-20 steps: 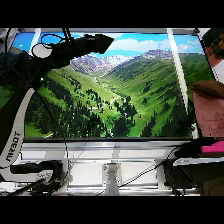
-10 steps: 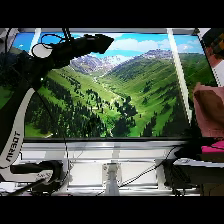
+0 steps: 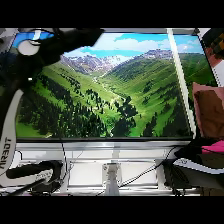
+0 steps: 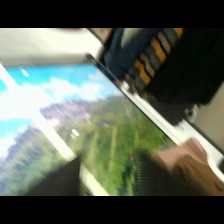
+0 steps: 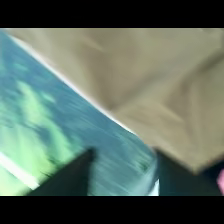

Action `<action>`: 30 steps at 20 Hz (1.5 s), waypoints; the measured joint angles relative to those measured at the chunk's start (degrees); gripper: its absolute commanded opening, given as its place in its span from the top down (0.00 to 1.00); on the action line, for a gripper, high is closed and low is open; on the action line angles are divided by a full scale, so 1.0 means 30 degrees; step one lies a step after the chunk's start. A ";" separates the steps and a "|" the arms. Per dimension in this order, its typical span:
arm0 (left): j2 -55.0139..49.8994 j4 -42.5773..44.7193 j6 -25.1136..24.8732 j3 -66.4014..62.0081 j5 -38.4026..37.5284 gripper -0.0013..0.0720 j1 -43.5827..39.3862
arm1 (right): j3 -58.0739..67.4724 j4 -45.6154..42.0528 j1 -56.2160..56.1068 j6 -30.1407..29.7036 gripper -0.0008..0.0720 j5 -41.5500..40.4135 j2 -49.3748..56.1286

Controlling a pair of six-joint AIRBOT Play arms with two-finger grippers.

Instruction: Fold the clothes and pants, and hang the long-sleeved shirts on hangers.

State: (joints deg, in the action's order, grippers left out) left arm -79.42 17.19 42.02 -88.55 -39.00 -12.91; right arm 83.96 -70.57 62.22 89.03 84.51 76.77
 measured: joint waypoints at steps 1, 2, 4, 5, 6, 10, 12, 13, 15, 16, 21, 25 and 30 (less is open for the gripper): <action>0.0488 0.0459 0.0000 0.0000 0.0007 0.96 0.0517 | 0.0146 0.1129 -0.0066 -0.0430 0.96 -0.0379 -0.0255; 0.0984 0.1195 0.0138 -0.0007 0.0015 0.96 0.1086 | 0.0328 0.2339 -0.0182 -0.1020 0.96 -0.0670 -0.0466; 0.1916 0.3512 0.1472 -0.0007 -0.0036 0.96 0.2208 | 0.0780 0.4736 -0.0809 -0.2346 0.97 -0.1086 -0.0831; 0.2324 0.5034 0.2426 -0.0007 -0.0117 0.96 0.2696 | 0.1056 0.5552 -0.1290 -0.2790 0.97 -0.1209 -0.1013; 0.2725 0.7031 0.3585 -0.0007 -0.0372 0.96 0.3169 | 0.1399 0.6040 -0.1953 -0.3155 0.97 -0.1377 -0.1209; 0.3650 1.5497 0.7905 -0.0007 -0.2630 0.96 0.4262 | 0.3337 0.5814 -0.5566 -0.3869 0.97 -0.1814 -0.1960; 0.3803 1.8542 0.9092 -0.0007 -0.4146 0.96 0.4481 | 0.4364 0.4233 -0.8087 -0.3971 0.97 -0.1894 -0.2317; 0.3854 1.9526 0.9508 -0.0007 -0.4750 0.96 0.4539 | 0.4685 0.3198 -0.9275 -0.3963 0.97 -0.1887 -0.2492; 0.3905 2.0910 1.0010 -0.0007 -0.5763 0.96 0.4619 | 0.5093 0.0801 -1.1650 -0.3650 0.97 -0.1698 -0.2718; 0.3934 2.1347 1.0207 -0.0007 -0.6113 0.96 0.4634 | 0.5224 -0.0576 -1.2728 -0.3293 0.97 -0.1530 -0.2761; 0.3956 2.2403 1.0579 -0.0007 -0.6921 0.96 0.4670 | 0.4903 -0.6076 -1.5752 -0.1282 0.96 -0.0255 -0.2856; 0.3956 2.2651 1.0710 -0.0007 -0.7089 0.96 0.4677 | 0.4546 -0.7096 -1.6371 -0.0743 0.96 0.0459 -0.2885; 0.3956 2.2746 1.0717 -0.0007 -0.7162 0.96 0.4692 | 0.4430 -0.7264 -1.6553 -0.0561 0.96 0.0743 -0.2885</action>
State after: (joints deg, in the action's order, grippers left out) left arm -67.55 85.43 74.17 -88.58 -60.49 1.17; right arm 97.25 -92.36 12.56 87.35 86.74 68.12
